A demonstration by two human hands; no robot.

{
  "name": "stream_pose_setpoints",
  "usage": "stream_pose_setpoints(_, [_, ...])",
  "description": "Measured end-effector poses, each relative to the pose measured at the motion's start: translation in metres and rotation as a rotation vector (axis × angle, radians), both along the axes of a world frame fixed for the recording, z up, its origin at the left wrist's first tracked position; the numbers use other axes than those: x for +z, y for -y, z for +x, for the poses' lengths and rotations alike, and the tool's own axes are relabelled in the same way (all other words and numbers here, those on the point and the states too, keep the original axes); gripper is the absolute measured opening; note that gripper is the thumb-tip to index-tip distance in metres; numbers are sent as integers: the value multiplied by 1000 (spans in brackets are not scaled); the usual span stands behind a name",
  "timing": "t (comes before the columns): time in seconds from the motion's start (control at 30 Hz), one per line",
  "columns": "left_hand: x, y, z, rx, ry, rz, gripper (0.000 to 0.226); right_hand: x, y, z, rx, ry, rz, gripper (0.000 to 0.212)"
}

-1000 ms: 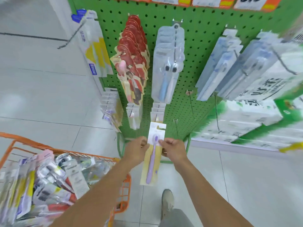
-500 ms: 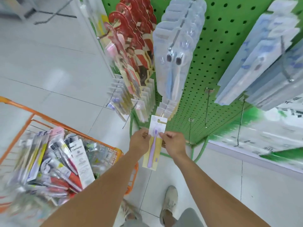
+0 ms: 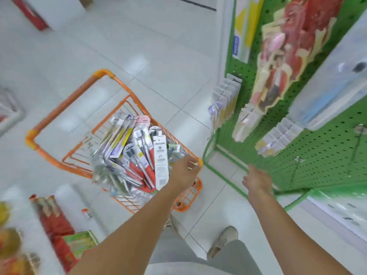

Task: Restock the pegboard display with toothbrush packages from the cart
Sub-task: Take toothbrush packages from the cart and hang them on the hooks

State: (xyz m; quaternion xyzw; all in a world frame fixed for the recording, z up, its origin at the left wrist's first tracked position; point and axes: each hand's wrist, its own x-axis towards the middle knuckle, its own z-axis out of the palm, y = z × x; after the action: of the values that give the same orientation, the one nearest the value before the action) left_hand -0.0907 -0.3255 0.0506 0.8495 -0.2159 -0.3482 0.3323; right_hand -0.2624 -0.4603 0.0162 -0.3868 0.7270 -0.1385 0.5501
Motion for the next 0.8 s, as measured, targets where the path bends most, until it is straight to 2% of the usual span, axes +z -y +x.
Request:
stream_pose_setpoints(0.03, [-5,-24,15,59,46,24,16,1,-25,18,69,81,28,14])
stream_pose_setpoints(0.1, [-11,-67,49,185,122,78,17,10,-72,62,357,216,118,5])
stream_pose_setpoints(0.17, [-12,-99,86,286,153,106,20,9,-105,114,640,212,128,19])
stream_pose_setpoints(0.23, [-9,-121,123,367,145,58,19,6,-124,163,791,114,52,45])
stream_pose_setpoints(0.27, [-7,-129,140,405,132,20,16,4,-131,183,843,44,25,51])
stream_pose_setpoints(0.43, [-11,-159,198,389,-4,-41,10,-26,-149,251,843,-213,-72,50])
stream_pose_setpoints(0.6, [-24,-162,215,269,-129,-18,12,-37,-152,264,713,-273,-75,20])
stream_pose_setpoints(0.63, [-26,-159,216,250,-162,-13,16,-34,-152,264,728,-270,-107,11])
stream_pose_setpoints(0.73, [-21,-142,217,210,-352,-2,51,-13,-161,261,861,-197,-348,32])
stream_pose_setpoints(0.8, [-14,-130,212,142,-463,-22,70,11,-172,265,978,-163,-526,24])
